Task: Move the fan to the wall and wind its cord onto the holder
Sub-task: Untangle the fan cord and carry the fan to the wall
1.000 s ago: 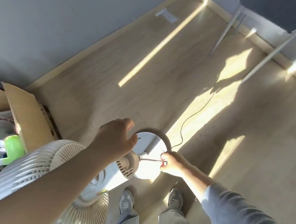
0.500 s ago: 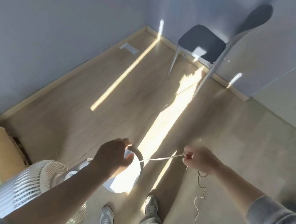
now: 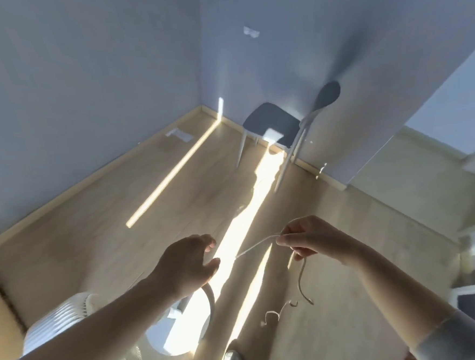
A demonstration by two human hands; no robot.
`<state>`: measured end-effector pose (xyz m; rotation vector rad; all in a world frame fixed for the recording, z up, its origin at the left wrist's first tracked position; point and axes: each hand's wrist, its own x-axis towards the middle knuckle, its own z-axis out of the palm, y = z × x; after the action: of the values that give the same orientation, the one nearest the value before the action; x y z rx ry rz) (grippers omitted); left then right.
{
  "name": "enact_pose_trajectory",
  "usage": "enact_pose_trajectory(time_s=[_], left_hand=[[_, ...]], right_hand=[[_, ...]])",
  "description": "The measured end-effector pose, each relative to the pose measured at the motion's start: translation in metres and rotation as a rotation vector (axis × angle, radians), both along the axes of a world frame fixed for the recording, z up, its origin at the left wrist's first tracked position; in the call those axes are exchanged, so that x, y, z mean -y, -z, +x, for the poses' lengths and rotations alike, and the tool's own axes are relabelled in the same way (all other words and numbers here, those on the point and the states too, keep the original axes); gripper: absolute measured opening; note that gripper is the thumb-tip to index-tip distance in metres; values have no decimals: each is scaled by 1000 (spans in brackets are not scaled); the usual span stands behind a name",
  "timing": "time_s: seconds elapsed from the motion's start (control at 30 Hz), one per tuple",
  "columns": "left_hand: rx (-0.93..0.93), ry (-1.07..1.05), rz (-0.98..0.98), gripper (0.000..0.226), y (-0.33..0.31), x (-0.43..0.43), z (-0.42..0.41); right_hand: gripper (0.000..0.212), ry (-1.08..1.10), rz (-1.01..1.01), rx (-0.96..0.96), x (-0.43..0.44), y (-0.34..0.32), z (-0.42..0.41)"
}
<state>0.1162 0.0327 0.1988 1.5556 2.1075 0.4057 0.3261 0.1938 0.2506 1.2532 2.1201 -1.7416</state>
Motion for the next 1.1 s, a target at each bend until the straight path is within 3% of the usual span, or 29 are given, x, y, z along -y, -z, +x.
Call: enact_pose_trajectory(time_s=[0.07, 0.2, 0.3, 0.43, 0.57, 0.73, 0.87, 0.97, 1.1], left_hand=[[23, -9, 21, 41, -7, 12, 1], [74, -27, 38, 37, -11, 33, 3], [195, -61, 27, 34, -7, 44, 4], [302, -101, 34, 51, 3, 52, 5], [309, -167, 67, 70, 9, 56, 2], [295, -198, 194, 78, 2, 48, -5], [265, -227, 241, 81, -11, 33, -4], [198, -301, 311, 65, -16, 26, -5], [319, -113, 351, 26, -14, 22, -4]], right_hand=[[17, 60, -141, -4, 9, -17, -8], [8, 446, -439, -89, 15, -37, -27], [5, 570, -551, -161, 19, -48, -48], [3, 556, -617, -237, 32, -65, -86], [12, 439, -553, -345, 47, -97, -119], [18, 215, -441, -436, 51, -139, -134], [32, 208, -473, -576, 49, -151, -134], [36, 241, -529, -639, 48, -154, -133], [33, 311, -595, -656, 42, -154, -130]])
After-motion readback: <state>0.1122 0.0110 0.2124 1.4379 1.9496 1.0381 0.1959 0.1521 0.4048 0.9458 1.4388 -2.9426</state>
